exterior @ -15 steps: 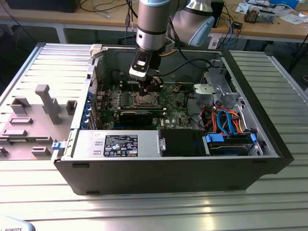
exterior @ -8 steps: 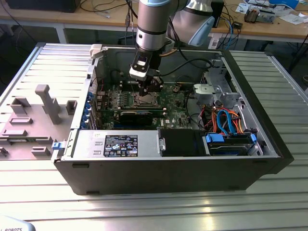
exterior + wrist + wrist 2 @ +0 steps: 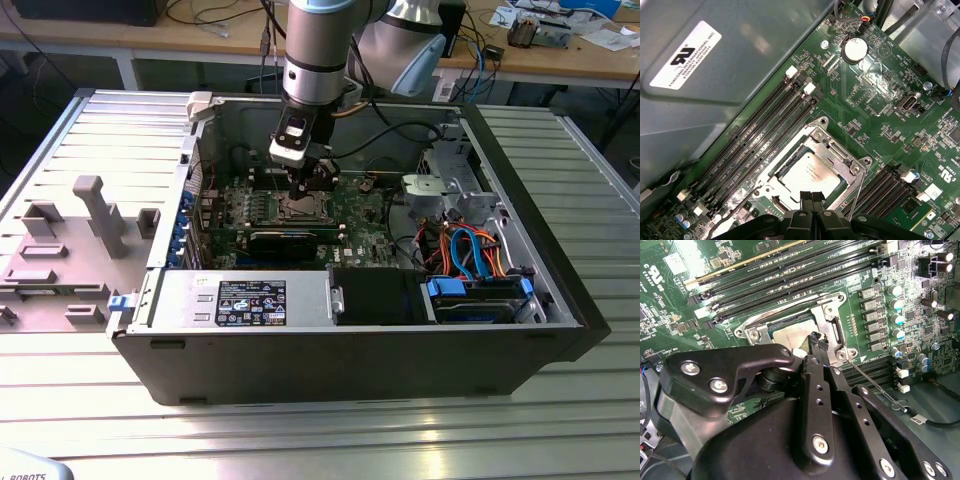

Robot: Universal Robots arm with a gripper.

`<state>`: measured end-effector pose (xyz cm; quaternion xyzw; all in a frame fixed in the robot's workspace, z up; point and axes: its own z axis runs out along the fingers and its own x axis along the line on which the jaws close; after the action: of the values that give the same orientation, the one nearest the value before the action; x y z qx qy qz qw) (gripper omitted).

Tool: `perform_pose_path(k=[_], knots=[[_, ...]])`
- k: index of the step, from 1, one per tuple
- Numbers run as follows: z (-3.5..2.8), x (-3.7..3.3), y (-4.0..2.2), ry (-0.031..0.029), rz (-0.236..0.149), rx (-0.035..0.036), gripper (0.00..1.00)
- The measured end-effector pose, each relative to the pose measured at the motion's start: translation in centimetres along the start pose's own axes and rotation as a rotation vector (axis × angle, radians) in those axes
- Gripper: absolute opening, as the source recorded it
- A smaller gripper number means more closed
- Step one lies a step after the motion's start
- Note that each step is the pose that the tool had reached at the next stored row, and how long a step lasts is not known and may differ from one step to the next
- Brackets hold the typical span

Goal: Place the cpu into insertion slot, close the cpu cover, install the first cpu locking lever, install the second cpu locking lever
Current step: 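Install the first cpu locking lever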

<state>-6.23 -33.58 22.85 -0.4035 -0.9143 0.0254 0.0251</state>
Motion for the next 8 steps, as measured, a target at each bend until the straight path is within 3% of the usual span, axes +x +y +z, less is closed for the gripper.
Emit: perform_pose_path(k=[8], knots=[[0.0,0.0,0.0,-0.0005,-0.007,0.0001,0.11]])
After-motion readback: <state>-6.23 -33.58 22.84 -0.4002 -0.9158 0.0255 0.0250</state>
